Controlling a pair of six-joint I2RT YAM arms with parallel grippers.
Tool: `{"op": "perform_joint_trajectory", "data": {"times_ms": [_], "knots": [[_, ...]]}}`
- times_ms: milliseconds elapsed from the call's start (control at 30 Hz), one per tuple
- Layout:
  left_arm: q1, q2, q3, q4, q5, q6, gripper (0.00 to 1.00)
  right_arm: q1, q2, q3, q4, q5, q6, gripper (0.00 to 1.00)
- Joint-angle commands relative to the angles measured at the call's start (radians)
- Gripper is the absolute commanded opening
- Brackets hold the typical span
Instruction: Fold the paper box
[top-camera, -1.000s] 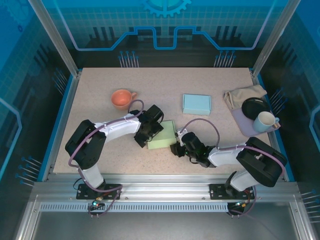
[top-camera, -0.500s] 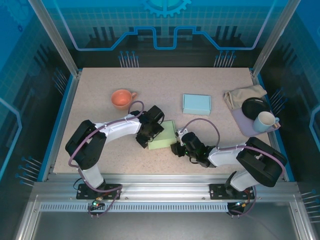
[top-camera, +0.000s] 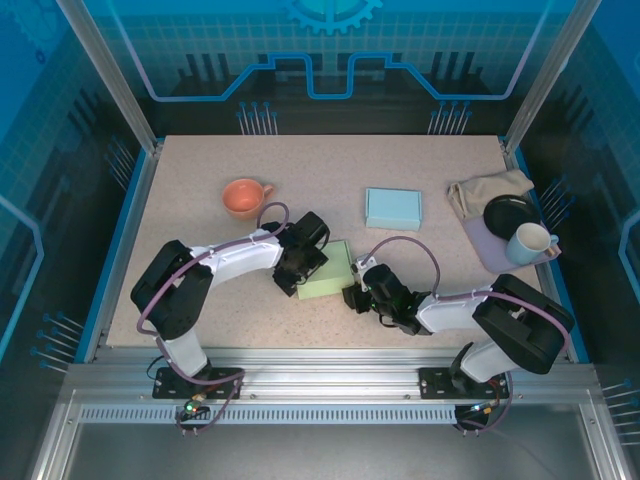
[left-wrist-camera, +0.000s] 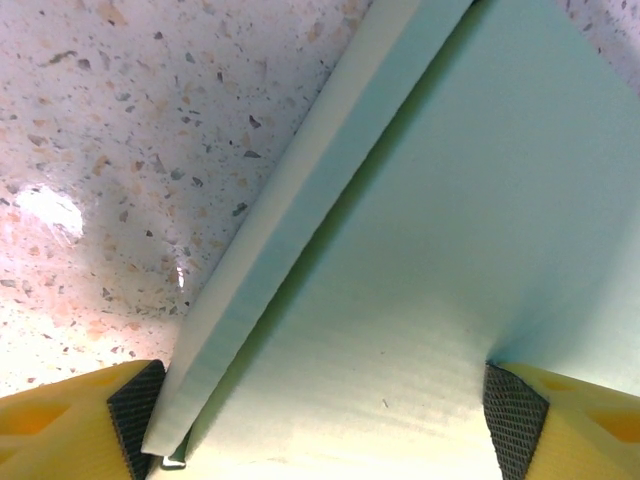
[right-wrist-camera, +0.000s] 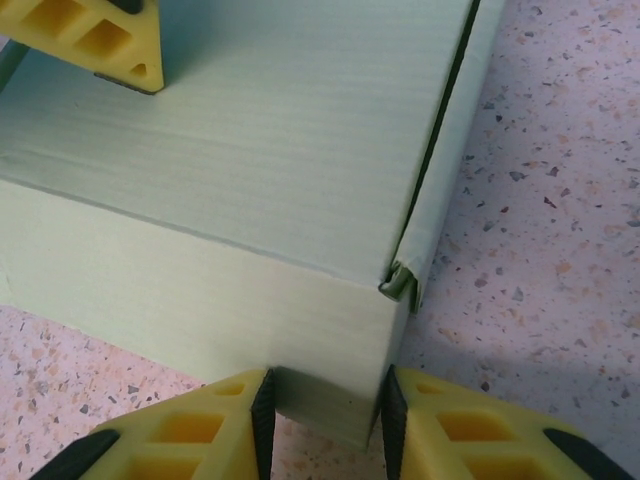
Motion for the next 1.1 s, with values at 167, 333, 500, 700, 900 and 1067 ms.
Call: {"op": "perform_joint_trajectory", "data": {"times_ms": [167, 333, 500, 700, 900, 1067], "knots": [[-0.043, -0.003, 0.0, -0.042, 0.085, -0.031, 0.88, 0.018, 0.0, 0.025, 0.016, -0.027, 0.015, 0.36], [-0.049, -0.009, 0.016, -0.053, 0.088, -0.027, 0.88, 0.018, 0.002, 0.031, 0.006, -0.022, 0.015, 0.38], [-0.058, -0.02, 0.024, -0.07, 0.083, -0.03, 0.91, 0.019, -0.003, 0.041, -0.024, -0.015, 0.031, 0.47], [-0.057, -0.023, 0.025, -0.076, 0.079, -0.031, 0.93, 0.018, -0.037, 0.049, -0.064, -0.017, 0.042, 0.51], [-0.057, -0.01, 0.031, -0.074, 0.068, -0.034, 0.91, 0.019, -0.068, 0.052, -0.085, -0.024, 0.034, 0.49], [-0.05, 0.011, 0.017, -0.076, 0.045, -0.042, 0.87, 0.017, -0.04, 0.056, -0.084, -0.01, 0.019, 0.5]]}}
